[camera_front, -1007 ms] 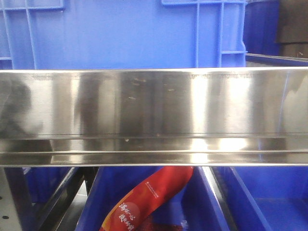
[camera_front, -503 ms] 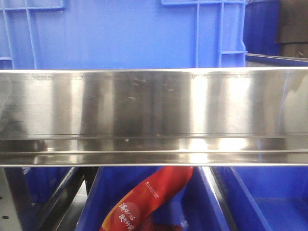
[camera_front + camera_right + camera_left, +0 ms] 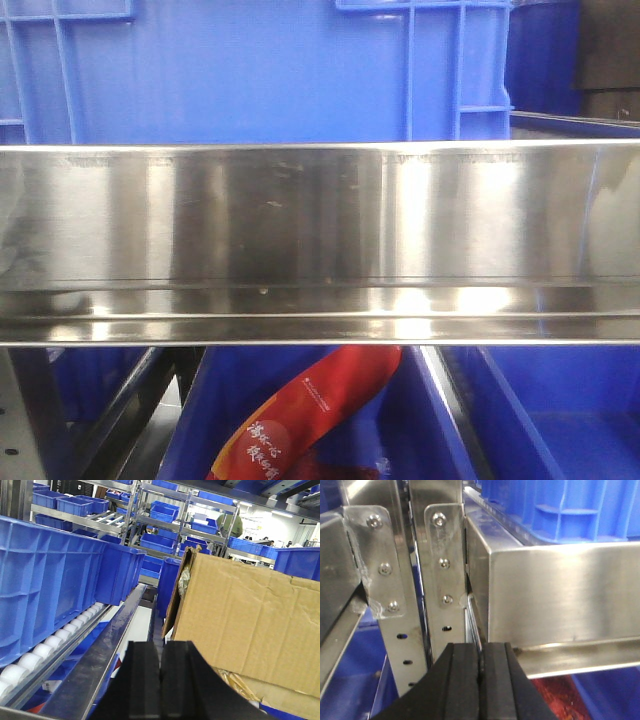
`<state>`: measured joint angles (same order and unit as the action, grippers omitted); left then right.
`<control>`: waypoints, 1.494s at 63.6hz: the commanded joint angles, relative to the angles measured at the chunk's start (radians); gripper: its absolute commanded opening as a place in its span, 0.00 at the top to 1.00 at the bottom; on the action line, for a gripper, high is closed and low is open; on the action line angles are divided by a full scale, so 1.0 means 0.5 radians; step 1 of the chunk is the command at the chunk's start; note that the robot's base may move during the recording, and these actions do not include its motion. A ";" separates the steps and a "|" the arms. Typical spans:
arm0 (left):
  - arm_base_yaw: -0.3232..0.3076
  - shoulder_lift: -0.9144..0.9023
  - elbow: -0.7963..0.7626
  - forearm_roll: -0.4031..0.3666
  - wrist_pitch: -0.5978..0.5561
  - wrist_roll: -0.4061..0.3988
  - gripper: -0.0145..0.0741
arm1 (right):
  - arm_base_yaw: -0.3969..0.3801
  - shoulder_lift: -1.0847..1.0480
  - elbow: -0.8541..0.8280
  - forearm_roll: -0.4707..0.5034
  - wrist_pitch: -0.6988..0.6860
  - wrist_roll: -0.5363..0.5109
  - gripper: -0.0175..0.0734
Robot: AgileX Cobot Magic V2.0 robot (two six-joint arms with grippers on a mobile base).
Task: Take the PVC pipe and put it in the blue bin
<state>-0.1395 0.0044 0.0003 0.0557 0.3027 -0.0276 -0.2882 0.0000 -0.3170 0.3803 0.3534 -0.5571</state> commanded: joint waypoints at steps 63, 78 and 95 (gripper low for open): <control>0.306 -0.009 -0.001 -0.081 -0.667 -0.012 0.96 | -0.013 0.000 0.002 -0.010 -0.050 0.005 0.99; 0.315 -0.009 -0.001 -0.088 -0.687 -0.012 0.96 | -0.013 0.000 0.002 -0.010 -0.050 0.005 0.99; 0.452 -0.009 -0.001 -0.088 -0.700 -0.012 0.96 | -0.013 0.000 0.002 -0.010 -0.050 0.005 0.99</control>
<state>0.0640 0.0044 0.0011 0.0192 -0.0260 -0.0276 -0.2882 0.0000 -0.3170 0.3803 0.3534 -0.5571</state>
